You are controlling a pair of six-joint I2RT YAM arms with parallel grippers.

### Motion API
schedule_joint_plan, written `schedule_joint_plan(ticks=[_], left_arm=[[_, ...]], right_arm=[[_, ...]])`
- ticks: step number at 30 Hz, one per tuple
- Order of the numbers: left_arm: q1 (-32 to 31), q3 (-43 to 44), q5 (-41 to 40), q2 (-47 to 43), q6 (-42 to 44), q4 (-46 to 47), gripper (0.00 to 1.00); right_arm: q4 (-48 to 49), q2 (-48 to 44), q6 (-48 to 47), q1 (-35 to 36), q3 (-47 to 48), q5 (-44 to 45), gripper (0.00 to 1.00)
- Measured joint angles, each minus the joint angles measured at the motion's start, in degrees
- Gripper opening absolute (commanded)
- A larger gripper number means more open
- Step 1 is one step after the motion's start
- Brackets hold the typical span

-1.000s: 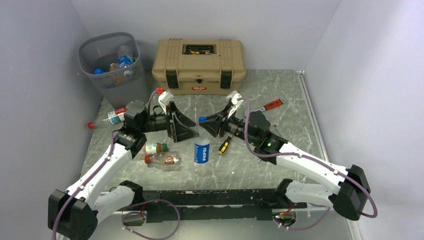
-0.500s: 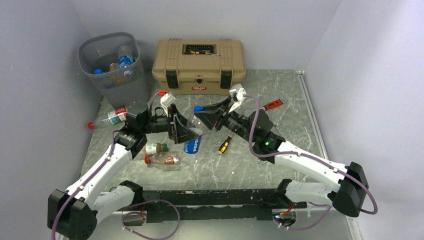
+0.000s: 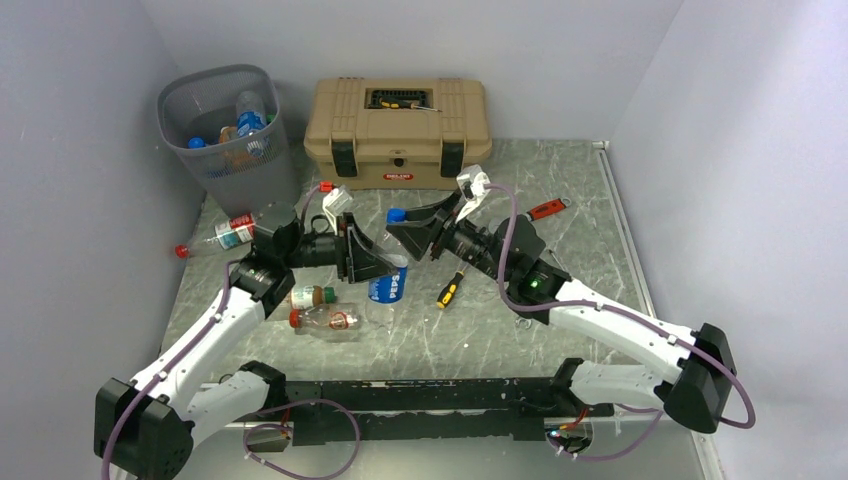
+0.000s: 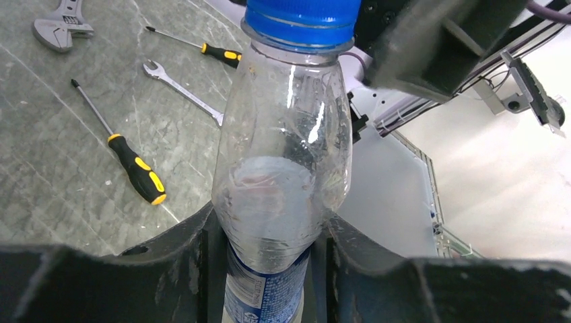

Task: Put the plastic bottles in the bin
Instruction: Pick up the plastic bottle at the center of the board, then place the plastic bottle in the trash bin.

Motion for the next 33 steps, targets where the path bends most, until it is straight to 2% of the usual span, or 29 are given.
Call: schedule_joint_plan(ticks=[2,3,4,7,13,17,21,25,29,33], left_arm=[[0.0,0.0,-0.2,-0.04,-0.02,-0.11,0.24],[0.0,0.0,-0.26,-0.09,-0.02,-0.11,0.23],[0.0,0.0,-0.42,-0.17,0.0,-0.17,0.22],[0.0,0.0,-0.98,-0.92,0.24,-0.39,0.17],[0.0,0.02,-3.08,-3.21,1.27,-0.98,0.0],[0.0,0.96,-5.66,-3.72,1.46,-1.6,0.0],[0.0,7.08,-11.34,-3.8,4.02,-5.99,0.0],[0.0,20.39,-22.47,-3.19,9.97,-13.51,0.0],[0.0,39.67,-41.03,1.99,18.32,-18.73,0.0],[0.61,51.65,-59.65,8.35,26.84,-18.73,0.0]], right_arm=[[-1.25,-0.42,0.31,0.04,0.28,-0.13,0.81],[-2.08,-0.83,0.46,0.09,0.28,-0.09,0.94],[-3.15,-1.46,0.22,0.11,0.28,-0.07,0.99],[-6.62,-4.24,-0.04,0.2,0.26,0.35,1.0],[-13.4,-15.41,-1.25,0.2,-1.64,2.97,1.0],[-15.72,-21.94,-1.95,0.2,-4.9,4.96,1.0],[-17.77,-25.57,-2.03,0.2,-9.2,7.02,0.99],[-19.54,-25.94,-2.03,0.2,-10.8,8.46,0.99],[-19.61,-26.53,-1.97,0.2,-12.63,9.29,0.98],[-19.78,-27.74,-1.49,0.2,-14.43,9.4,0.97]])
